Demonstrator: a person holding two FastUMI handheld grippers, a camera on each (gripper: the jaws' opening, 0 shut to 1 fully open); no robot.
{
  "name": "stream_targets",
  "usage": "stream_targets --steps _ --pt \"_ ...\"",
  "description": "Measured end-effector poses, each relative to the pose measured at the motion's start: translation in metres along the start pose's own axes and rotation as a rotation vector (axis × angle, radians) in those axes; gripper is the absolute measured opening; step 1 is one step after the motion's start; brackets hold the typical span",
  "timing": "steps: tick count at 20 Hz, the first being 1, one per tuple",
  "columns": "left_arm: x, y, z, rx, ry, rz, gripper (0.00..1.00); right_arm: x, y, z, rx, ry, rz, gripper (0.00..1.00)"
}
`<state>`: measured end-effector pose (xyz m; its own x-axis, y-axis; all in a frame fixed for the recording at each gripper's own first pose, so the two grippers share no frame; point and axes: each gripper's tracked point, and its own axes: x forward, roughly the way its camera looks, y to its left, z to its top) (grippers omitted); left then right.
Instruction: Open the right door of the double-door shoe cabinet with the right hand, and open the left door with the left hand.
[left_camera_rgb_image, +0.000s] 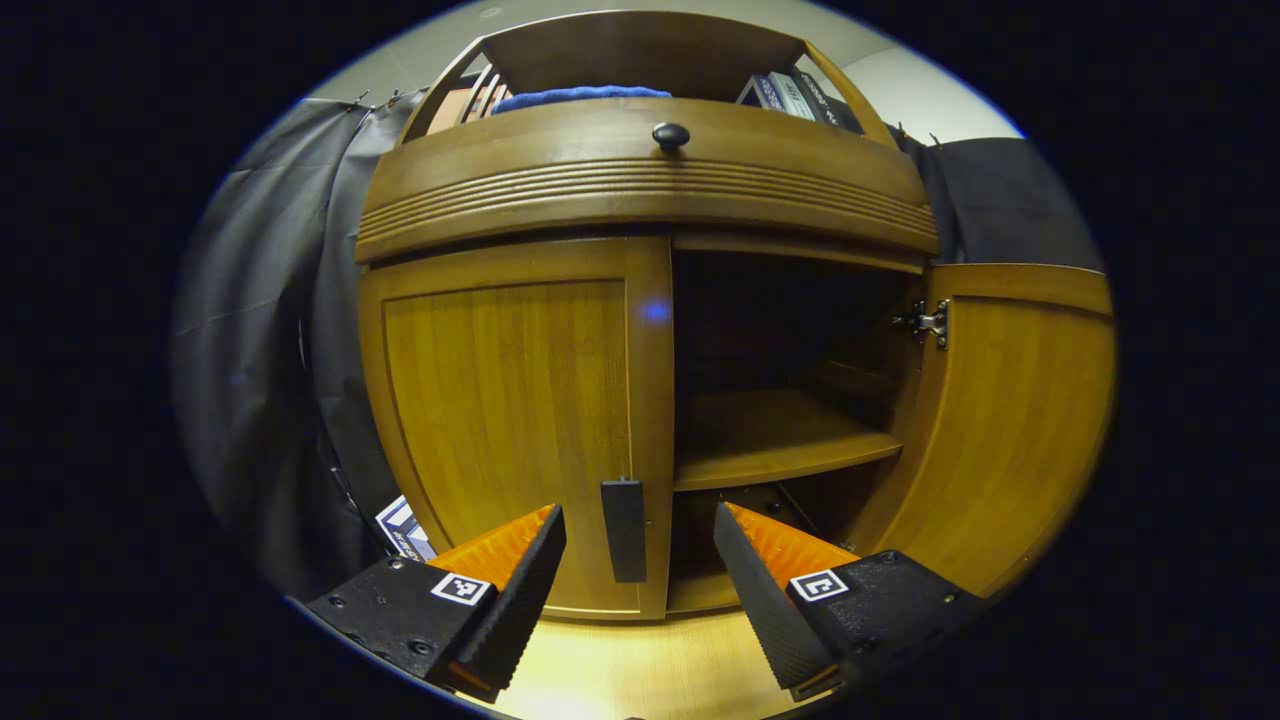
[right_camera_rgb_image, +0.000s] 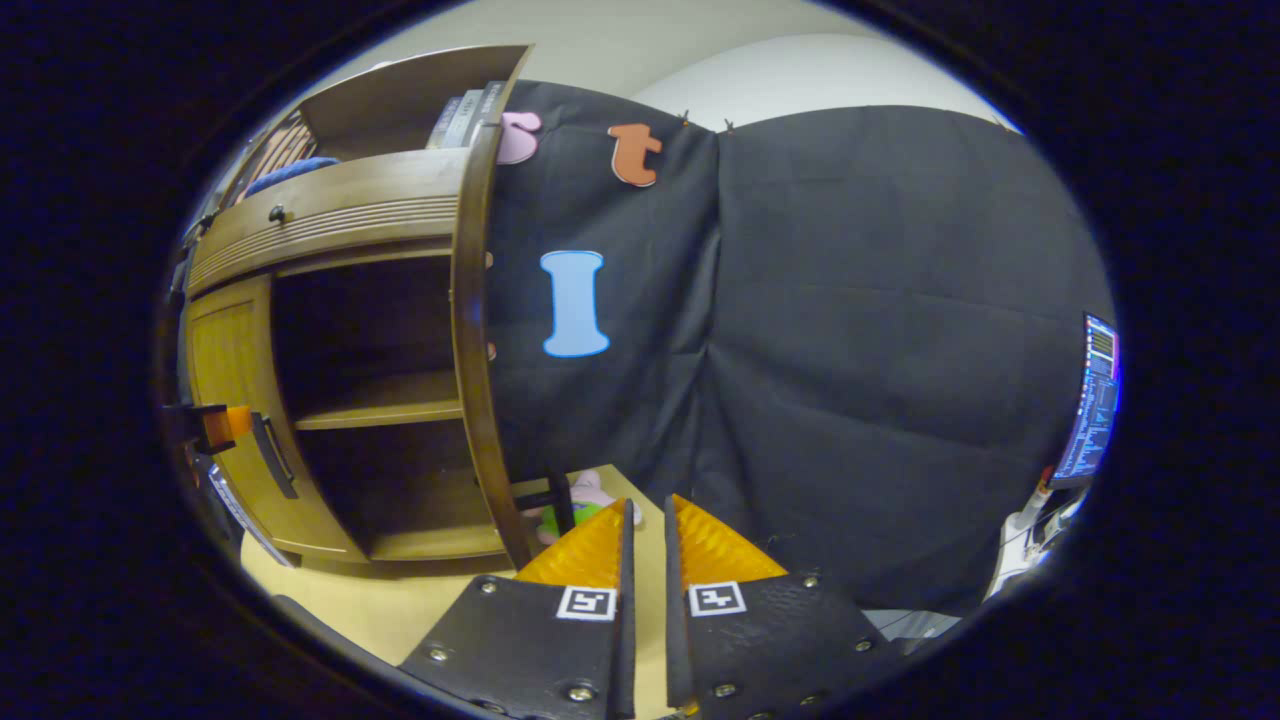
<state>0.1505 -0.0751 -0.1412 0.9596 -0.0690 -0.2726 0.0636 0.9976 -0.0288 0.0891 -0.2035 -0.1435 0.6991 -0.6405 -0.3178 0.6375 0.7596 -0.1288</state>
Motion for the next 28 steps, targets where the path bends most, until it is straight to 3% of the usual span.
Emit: stream_targets --steps 4,8,15,16,17,20,28 --pt "0.029 0.007 -0.007 -0.006 0.008 0.029 0.9 0.0 -0.033 0.004 -0.002 -0.018 -0.076 0.12" --pt "0.051 0.011 -0.02 -0.004 0.039 0.033 0.78 0.002 -0.055 0.004 0.006 -0.013 -0.116 0.15" --pt "0.075 0.018 -0.03 -0.024 0.064 0.052 0.37 0.007 -0.053 -0.008 0.03 0.031 -0.107 0.19" --pt "0.073 0.019 -0.032 -0.028 0.064 0.049 0.37 0.009 -0.05 -0.01 0.035 0.042 -0.101 0.29" --pt "0.073 0.019 -0.031 -0.034 0.06 0.044 0.34 0.012 -0.049 -0.014 0.041 0.052 -0.089 0.31" --pt "0.069 0.019 -0.033 -0.049 0.066 0.038 0.34 0.014 -0.039 -0.02 0.042 0.079 -0.058 0.71" --pt "0.031 0.025 -0.039 -0.079 0.055 0.013 0.34 0.025 -0.019 -0.031 0.037 0.115 0.014 0.75"
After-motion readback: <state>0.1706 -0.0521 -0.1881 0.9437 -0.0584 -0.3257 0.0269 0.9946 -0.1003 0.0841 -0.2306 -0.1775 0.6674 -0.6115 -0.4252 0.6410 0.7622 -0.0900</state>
